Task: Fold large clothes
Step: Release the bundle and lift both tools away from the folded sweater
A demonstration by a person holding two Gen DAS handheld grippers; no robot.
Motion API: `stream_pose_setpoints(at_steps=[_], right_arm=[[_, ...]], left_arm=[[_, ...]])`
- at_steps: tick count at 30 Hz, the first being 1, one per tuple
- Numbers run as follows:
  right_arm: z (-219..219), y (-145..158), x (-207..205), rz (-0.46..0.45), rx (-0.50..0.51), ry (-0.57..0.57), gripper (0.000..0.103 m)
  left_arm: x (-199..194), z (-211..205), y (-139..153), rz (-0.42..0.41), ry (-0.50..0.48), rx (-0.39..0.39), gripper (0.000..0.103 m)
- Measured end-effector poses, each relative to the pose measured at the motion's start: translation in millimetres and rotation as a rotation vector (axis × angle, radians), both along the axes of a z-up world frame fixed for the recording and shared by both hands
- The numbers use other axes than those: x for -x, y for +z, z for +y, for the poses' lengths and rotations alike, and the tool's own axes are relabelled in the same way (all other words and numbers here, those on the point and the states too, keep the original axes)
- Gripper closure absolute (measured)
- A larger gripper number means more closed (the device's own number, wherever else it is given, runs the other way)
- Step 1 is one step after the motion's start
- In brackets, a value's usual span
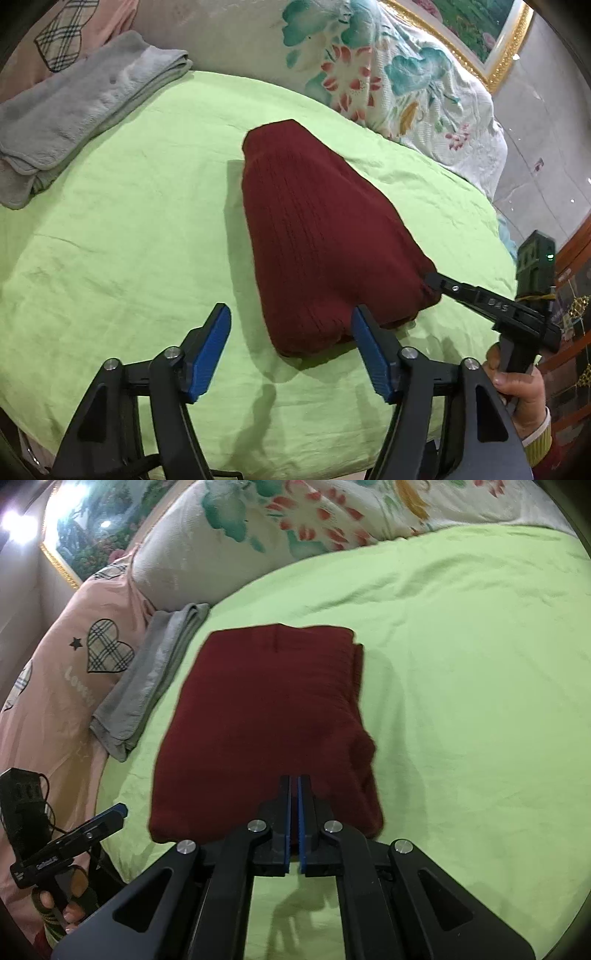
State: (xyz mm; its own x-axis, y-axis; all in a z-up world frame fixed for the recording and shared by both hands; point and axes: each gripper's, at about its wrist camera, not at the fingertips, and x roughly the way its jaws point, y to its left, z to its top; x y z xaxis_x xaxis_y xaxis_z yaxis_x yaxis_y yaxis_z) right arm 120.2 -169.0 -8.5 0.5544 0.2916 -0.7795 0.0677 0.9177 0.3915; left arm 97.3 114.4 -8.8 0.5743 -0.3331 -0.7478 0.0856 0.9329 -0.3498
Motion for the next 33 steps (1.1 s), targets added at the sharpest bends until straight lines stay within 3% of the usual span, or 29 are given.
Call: stream_pose_setpoints(at_steps=[7,10,13,16,17,20,23,27,29,33], right_arm=[[26.5,3.5,-51.7,-0.004,0.035,0.012,0.1],[42.4,-2.6,-80.6,0.017,0.043,0.041,0.1],[56.4,-6.1,-100.8,0.017,0.048,0.062,0.1],[53.2,-23.5,-117.9,0.077,0.133,-0.001,0.1],[49.7,-33.7,-122.0,0.109,0.117,-0.005,0.1],[43.5,-42.2,-122.9,0.092,0.091,-0.021,0.101],[48.6,-38.3,-122.2,0.091,0.125,-0.013,0.101],[39.6,-24.9,-110.4,0.076,0.049,-0.031,0.099],[38.3,-15.6,-98.1,0.058,0.04,-0.028,0.094],[38.8,4.9,-71.7,0.013,0.022,-0.01,0.07]], left_arm=[[-33.4,-10.6,-1.4,0.009,0.043,-0.054,0.032],[-58.6,-15.2,-7.7,0.036,0.073,-0.095,0.037],[-80.9,-17.7,-15.9,0.055,0.073,-0.087,0.035],[-99.8,-22.2,-30.7,0.097,0.061,-0.124,0.031],[-104.5,-21.3,-35.8,0.111,0.063,-0.111,0.027],[-111.6,-19.7,-42.5,0.123,0.066,-0.106,0.021],[-110.3,-20.9,-40.0,0.112,0.068,-0.135,0.02],[-92.6,-20.3,-19.0,0.059,0.081,-0.185,0.021],[-82.9,-18.3,-9.2,0.046,0.09,-0.202,0.02],[-59.1,-13.3,7.6,0.009,0.118,-0.252,0.019]])
